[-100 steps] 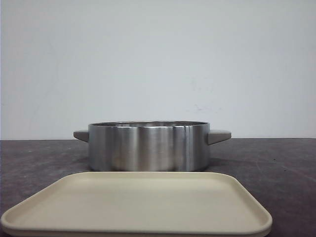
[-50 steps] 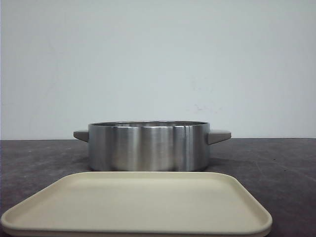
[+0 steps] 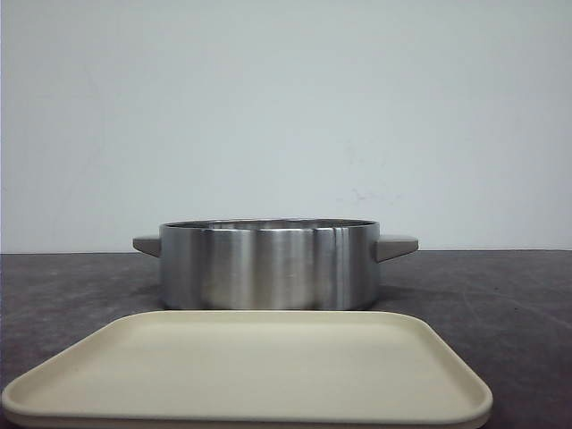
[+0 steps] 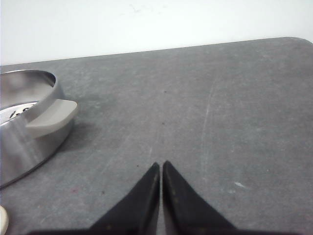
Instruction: Steam buns
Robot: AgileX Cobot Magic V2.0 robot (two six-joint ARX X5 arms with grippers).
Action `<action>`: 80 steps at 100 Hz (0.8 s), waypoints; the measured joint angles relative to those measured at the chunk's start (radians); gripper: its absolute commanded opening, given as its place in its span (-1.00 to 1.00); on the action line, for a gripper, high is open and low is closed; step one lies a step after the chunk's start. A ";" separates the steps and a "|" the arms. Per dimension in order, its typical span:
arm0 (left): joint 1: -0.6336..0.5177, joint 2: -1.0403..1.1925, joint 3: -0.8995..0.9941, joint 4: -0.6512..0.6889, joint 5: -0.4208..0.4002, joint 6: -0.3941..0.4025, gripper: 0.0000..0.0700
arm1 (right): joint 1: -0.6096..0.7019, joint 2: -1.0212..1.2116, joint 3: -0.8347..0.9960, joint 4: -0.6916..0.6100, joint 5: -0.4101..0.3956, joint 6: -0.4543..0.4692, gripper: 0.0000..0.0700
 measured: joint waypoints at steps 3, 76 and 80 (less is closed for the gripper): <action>0.000 -0.006 0.000 -0.011 0.014 0.012 -0.96 | 0.000 0.000 0.000 0.000 0.000 0.000 -0.98; 0.000 -0.005 0.000 -0.058 0.101 0.153 -0.95 | 0.000 0.000 0.000 0.000 0.000 0.000 -0.98; 0.000 -0.005 0.000 -0.058 0.101 0.153 -0.95 | 0.000 0.000 0.000 0.000 0.000 0.000 -0.98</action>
